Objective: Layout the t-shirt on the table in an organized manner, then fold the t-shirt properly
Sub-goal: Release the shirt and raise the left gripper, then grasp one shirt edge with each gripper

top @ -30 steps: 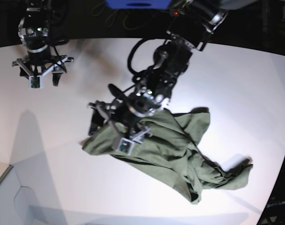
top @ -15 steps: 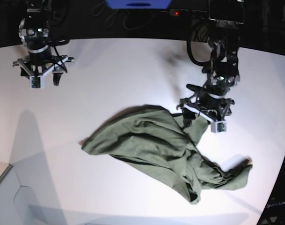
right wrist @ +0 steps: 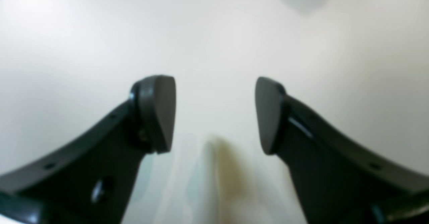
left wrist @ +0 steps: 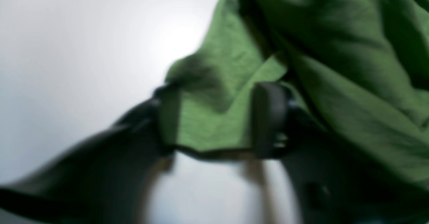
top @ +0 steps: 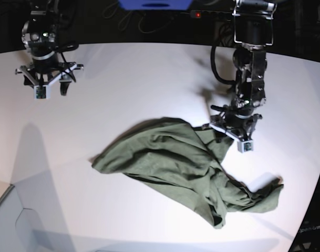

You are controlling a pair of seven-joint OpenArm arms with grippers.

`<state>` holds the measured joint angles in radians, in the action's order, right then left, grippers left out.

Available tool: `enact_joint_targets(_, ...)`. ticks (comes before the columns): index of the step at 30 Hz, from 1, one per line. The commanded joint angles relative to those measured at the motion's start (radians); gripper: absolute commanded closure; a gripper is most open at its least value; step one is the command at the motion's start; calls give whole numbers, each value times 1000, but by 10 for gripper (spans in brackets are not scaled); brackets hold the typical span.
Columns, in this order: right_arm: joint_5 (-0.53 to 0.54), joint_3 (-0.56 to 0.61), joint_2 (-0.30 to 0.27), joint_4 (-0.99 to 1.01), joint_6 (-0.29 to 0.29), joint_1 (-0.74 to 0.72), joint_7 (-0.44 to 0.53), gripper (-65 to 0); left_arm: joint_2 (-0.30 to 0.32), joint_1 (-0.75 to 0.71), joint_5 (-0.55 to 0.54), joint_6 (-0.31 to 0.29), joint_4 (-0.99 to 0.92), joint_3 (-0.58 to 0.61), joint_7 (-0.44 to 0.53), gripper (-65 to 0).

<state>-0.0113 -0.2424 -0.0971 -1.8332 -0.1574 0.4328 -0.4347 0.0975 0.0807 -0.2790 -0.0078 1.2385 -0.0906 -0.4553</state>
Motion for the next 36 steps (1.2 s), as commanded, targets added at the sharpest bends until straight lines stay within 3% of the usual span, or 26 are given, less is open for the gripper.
enact_joint_targets(1, 7, -5, -8, -15, 3, -4, 24, -377, 0, -3, -10, 4, 2, -4, -43, -172)
enact_joint_targets(2, 7, -5, -8, -15, 3, -4, 24, -377, 0, -6, -6, 4, 1, -18, -49, -58)
enact_joint_targets(3, 7, -5, -8, -15, 3, -4, 26, -377, 0, -17, -6, 4, 1, -41, -50, 0)
enact_joint_targets(6, 7, -5, -10, -16, 3, -12, 27, -377, 0, -68, -12, -1, 36, -116, -50, -36)
enact_joint_targets(8, 7, -5, -10, -20, 2, -36, 26, -377, 0, -120, -12, -1, 134, -177, -61, 0)
enact_joint_targets(13, 7, 28, -20, -30, -8, -96, 21, -378, -2, -253, -12, -2, 444, -326, -173, -3)
enact_joint_targets(17, 6, 114, -19, -30, -110, -154, 17, -379, -2, -332, -12, -2, 604, -427, -207, -3)
enact_joint_targets(19, 6, 174, -8, -24, -143, -187, -19, -379, -3, -358, -12, -2, 623, -469, -207, -3)
enact_joint_targets(23, 6, 326, 13, -21, -146, -257, -129, -380, -6, -396, -12, -2, 622, -524, -207, -3)
enact_joint_targets(26, 6, 437, 29, 13, -146, -305, -158, -380, -8, -422, -12, -4, 620, -533, -204, -3)
enact_joint_targets(31, 6, 521, 69, 175, -146, -401, -155, -379, -9, -453, -12, -4, 608, -533, -198, -3)
enact_joint_targets(36, 6, 535, 106, 309, -146, -489, -154, -378, -9, -470, -12, -4, 585, -533, -196, -3)
